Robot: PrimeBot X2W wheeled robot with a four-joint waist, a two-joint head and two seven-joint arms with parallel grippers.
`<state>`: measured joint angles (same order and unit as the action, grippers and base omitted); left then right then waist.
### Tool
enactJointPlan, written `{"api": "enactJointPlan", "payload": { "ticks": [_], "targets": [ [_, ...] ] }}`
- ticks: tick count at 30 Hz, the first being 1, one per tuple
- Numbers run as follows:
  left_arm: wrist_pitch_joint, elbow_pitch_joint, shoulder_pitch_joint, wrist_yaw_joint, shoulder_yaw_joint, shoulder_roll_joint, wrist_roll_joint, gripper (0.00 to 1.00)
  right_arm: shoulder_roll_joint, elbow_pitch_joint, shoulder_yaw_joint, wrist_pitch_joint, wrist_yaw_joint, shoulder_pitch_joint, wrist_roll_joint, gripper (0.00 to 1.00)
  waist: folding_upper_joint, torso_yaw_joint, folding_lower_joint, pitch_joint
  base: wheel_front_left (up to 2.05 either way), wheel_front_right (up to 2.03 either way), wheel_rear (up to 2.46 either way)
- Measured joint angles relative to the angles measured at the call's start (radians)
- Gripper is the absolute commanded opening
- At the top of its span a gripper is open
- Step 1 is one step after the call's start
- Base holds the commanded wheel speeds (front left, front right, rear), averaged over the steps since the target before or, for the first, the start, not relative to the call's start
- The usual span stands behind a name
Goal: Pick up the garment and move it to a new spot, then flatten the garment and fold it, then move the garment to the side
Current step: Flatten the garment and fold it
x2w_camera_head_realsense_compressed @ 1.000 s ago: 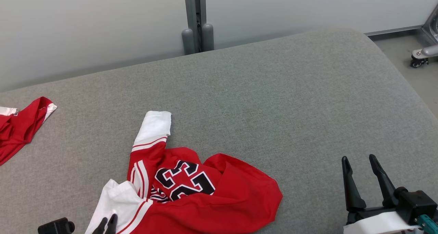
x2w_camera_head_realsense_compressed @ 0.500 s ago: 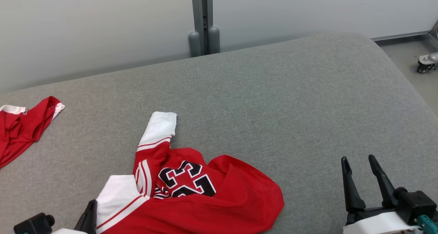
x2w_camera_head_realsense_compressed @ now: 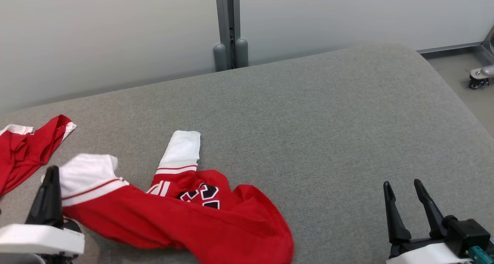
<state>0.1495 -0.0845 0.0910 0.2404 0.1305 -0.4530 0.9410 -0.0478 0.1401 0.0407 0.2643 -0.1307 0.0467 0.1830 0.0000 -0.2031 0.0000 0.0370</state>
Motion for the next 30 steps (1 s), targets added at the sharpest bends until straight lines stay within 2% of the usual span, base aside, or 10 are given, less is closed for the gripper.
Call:
{"api": "enactJointPlan", "payload": {
  "ticks": [6,11,16,20,24,30],
  "targets": [
    [-0.023,-0.06,-0.106,-0.003,-0.048,-0.08,-0.015,0.0,0.0,0.003,0.009,0.0,0.0,-0.002,0.001,1.0,0.0,-0.008,0.0,-0.002,0.0,0.0,0.0],
    [-0.042,-0.034,-0.229,-0.068,-0.046,-0.135,-0.019,0.0,0.0,0.005,0.021,0.0,0.0,-0.015,0.005,1.0,0.0,-0.03,0.0,0.002,0.0,0.0,0.0],
    [-0.091,0.004,-0.418,-0.131,0.046,-0.143,-0.062,0.0,0.0,0.006,0.03,0.0,0.0,-0.023,0.011,1.0,0.0,-0.06,0.0,0.014,0.0,0.0,0.0],
    [-0.121,0.078,-0.579,-0.191,0.162,-0.068,-0.091,0.0,0.0,0.009,0.044,0.0,0.0,-0.042,0.023,1.0,0.0,-0.093,0.0,0.026,0.0,0.0,0.0],
    [-0.14,0.224,-0.687,-0.26,0.264,0.028,-0.101,0.0,0.0,0.01,0.072,0.0,0.0,-0.063,0.043,1.0,0.0,-0.137,0.0,0.047,0.0,0.0,0.0],
    [-0.119,0.452,-0.8,-0.347,0.458,0.21,-0.157,0.0,0.0,0.023,0.08,0.0,0.0,-0.07,0.055,1.0,0.0,-0.207,0.0,0.096,0.0,0.0,0.0]
  ]
}}
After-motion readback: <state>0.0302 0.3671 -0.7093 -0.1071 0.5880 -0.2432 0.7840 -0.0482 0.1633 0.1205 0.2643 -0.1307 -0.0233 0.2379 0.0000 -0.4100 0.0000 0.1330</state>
